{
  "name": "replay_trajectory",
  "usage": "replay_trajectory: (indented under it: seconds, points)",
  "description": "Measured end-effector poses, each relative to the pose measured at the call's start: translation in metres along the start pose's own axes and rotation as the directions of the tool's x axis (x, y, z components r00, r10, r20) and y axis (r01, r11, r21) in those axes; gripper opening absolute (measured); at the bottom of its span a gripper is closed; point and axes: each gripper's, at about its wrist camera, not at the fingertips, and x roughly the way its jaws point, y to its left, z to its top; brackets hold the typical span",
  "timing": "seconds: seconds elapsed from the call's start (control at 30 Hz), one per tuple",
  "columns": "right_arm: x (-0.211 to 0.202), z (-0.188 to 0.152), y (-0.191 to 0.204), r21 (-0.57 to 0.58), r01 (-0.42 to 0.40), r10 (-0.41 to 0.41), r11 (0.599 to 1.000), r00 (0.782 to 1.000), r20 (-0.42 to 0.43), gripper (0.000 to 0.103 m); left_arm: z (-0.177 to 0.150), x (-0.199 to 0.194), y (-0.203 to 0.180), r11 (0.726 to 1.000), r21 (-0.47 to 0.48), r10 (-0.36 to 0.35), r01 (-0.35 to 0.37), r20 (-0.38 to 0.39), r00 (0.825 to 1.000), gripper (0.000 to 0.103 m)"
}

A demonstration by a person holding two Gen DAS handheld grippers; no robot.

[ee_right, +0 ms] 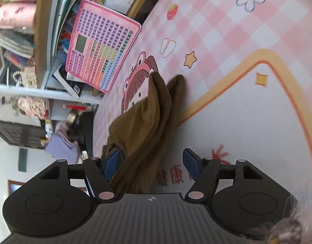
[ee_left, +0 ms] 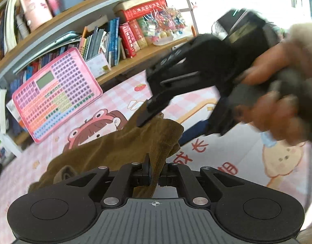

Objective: Fold clothes
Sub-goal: 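Grasp the skirt with the left gripper while the right gripper lifts its folded edge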

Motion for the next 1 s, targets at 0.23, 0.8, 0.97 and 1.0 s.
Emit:
replay_trajectory:
  seconds: [0.23, 0.8, 0.97, 1.0]
  points:
    - [0.020, 0.020, -0.009, 0.081, 0.012, -0.013, 0.997, 1.000, 0.023, 0.060, -0.005, -0.016, 0.008, 0.997, -0.058, -0.055, 0.056, 0.010, 0.998, 0.004]
    - [-0.038, 0.032, 0.004, 0.037, 0.050, -0.056, 0.998, 0.981, 0.188, 0.010, -0.001, -0.043, 0.019, 0.941, -0.213, -0.232, 0.263, 0.161, 0.959, 0.004]
    - [-0.036, 0.027, 0.046, -0.043, 0.012, -0.003, 0.999, 0.980, 0.201, 0.010, -0.010, -0.063, 0.044, 0.886, -0.336, -0.244, 0.319, 0.248, 0.938, 0.004]
    - [-0.035, 0.026, 0.055, -0.060, 0.003, 0.009, 0.998, 0.979, 0.202, 0.010, -0.015, -0.068, 0.052, 0.867, -0.374, -0.240, 0.329, 0.266, 0.934, 0.004]
